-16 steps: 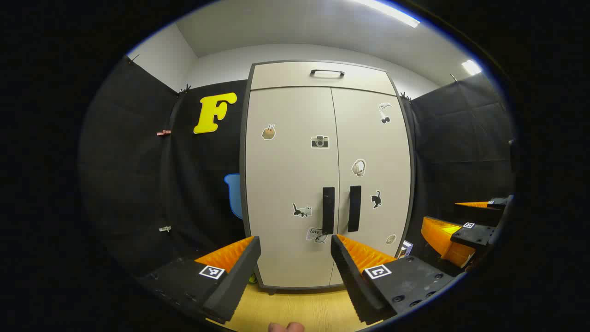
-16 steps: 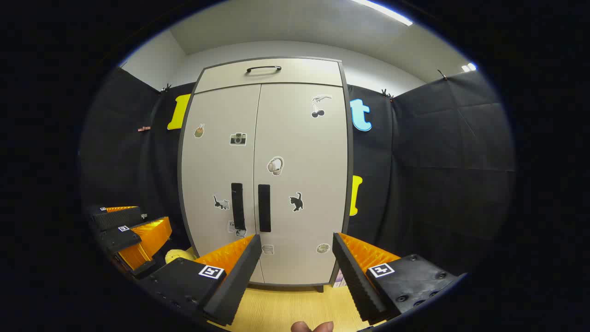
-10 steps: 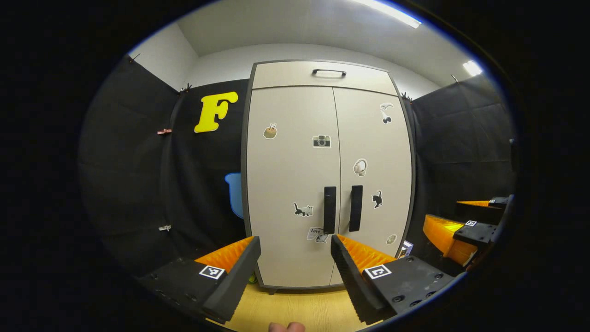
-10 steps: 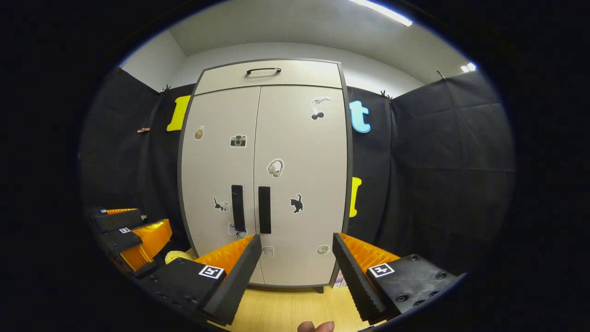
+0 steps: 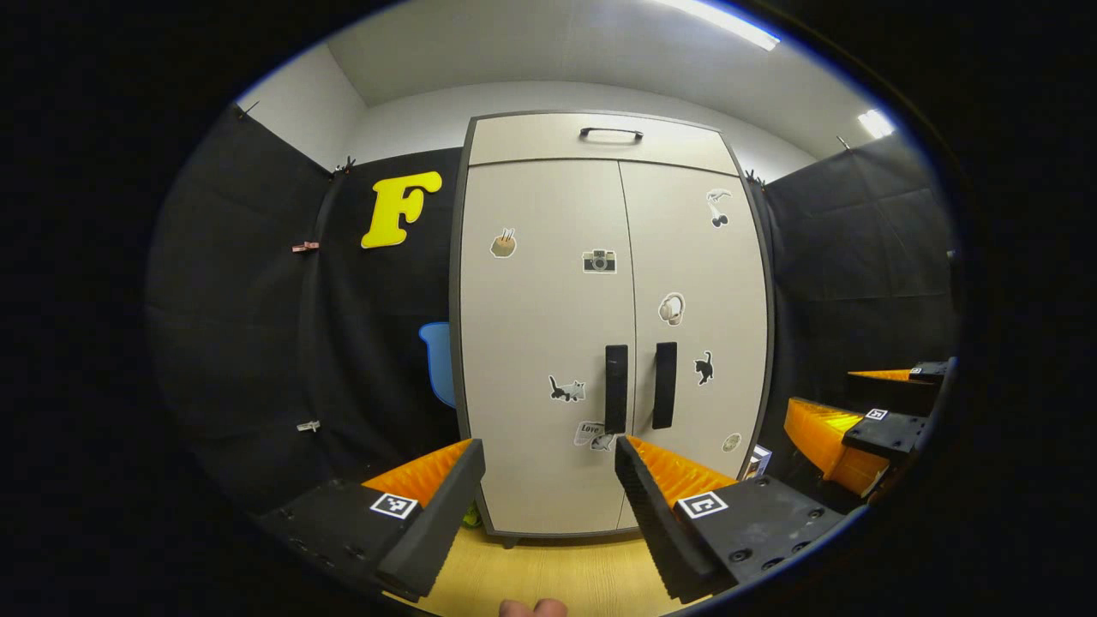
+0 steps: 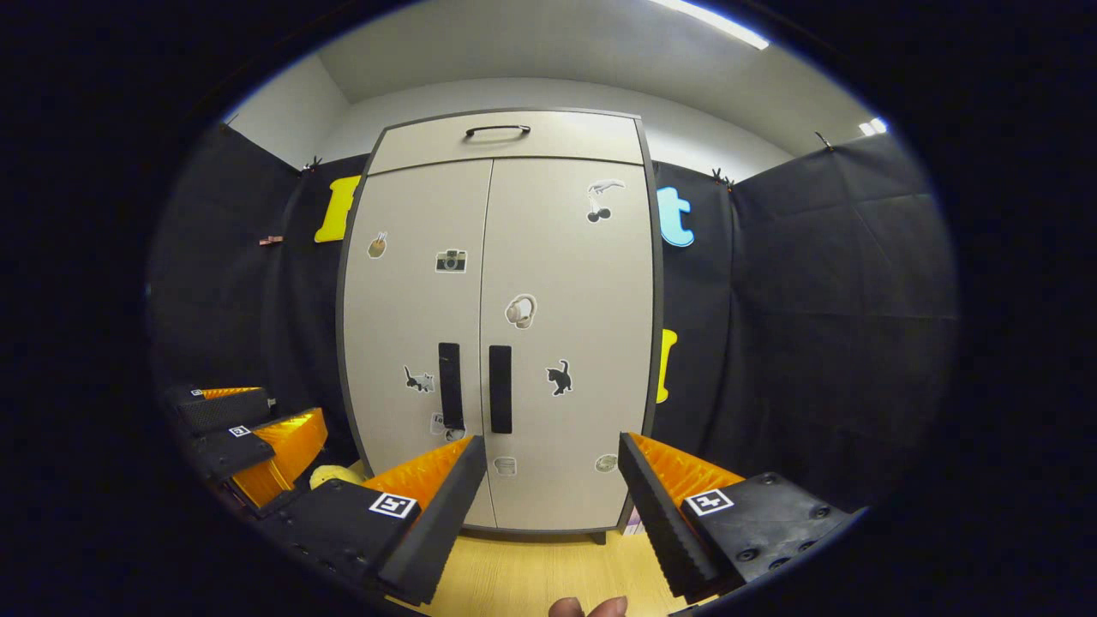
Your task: Open the right door of the double-door shoe cabinet with the right hand, and open the left door with the left hand.
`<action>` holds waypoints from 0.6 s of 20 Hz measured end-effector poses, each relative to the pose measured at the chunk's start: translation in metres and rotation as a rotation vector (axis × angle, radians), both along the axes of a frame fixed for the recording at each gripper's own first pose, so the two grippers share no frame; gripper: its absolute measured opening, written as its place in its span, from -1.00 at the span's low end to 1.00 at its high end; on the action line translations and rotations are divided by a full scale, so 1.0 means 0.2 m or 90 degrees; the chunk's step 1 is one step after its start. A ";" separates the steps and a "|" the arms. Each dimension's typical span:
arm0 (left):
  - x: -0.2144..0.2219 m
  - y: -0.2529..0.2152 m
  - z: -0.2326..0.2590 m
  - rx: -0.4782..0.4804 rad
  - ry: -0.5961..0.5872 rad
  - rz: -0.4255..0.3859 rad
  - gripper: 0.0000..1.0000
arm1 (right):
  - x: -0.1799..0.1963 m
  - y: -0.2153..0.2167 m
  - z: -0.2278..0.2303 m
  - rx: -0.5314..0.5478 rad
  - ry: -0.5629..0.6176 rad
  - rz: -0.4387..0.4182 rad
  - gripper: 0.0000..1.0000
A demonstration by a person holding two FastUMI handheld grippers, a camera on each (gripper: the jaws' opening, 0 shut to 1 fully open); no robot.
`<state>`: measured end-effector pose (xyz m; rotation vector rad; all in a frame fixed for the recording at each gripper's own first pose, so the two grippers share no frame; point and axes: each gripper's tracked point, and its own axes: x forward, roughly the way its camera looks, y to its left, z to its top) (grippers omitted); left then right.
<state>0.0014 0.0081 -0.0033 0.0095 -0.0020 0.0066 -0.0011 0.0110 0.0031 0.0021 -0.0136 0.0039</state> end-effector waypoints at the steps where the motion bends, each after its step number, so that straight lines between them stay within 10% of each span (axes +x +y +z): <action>1: 0.00 0.00 0.00 -0.001 -0.001 -0.001 0.89 | 0.00 0.01 0.00 0.002 0.001 0.002 0.95; 12: 0.05 0.11 -0.07 -0.010 0.010 0.006 0.89 | 0.35 0.12 0.05 0.008 -0.024 0.025 0.94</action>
